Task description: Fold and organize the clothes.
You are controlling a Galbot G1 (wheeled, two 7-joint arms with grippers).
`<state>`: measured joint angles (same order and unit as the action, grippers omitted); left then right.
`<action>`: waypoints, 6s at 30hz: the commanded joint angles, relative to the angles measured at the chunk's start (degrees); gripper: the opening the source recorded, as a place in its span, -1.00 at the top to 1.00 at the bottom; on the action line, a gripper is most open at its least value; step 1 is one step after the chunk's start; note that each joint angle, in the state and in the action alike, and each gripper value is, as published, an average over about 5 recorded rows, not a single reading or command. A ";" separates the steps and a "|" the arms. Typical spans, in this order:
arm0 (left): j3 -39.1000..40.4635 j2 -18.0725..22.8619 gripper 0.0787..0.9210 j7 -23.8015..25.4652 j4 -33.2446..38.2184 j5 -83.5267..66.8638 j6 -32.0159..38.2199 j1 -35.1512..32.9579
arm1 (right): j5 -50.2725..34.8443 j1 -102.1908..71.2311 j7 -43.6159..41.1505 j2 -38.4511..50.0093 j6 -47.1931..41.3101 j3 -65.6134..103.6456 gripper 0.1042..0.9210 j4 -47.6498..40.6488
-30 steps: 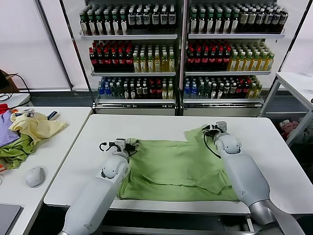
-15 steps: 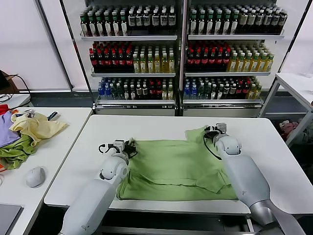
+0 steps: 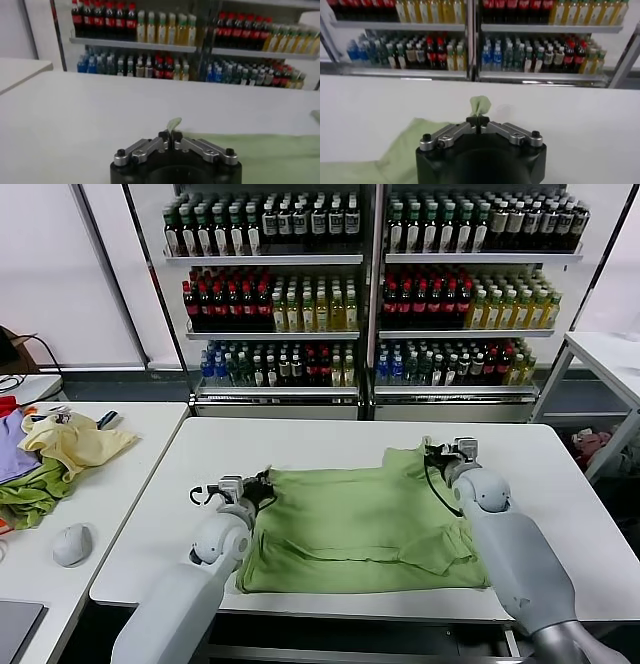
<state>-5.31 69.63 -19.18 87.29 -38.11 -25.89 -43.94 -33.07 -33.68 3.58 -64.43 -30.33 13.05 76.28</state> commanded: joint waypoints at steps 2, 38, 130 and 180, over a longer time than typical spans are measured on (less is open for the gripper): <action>-2.25 -3.42 0.94 0.37 18.12 -2.38 2.49 -11.27 | -4.48 -12.64 0.89 6.57 0.21 7.20 0.98 20.38; -5.34 -7.48 0.84 2.59 25.38 10.87 -1.29 -25.54 | 2.85 -43.55 2.48 0.51 -1.44 21.02 0.84 37.23; 3.51 15.98 0.91 -2.09 19.56 -12.85 3.31 -14.70 | 6.83 -41.31 0.85 1.18 4.36 20.18 -0.76 35.19; -3.72 8.78 -0.77 -6.95 17.56 20.34 1.50 -27.11 | 9.08 -44.28 1.97 -1.59 4.19 20.70 -0.76 39.21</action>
<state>-9.34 78.35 -24.41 107.29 -24.03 -19.85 -70.23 -24.15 -76.57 5.54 -65.82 -26.16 33.32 113.95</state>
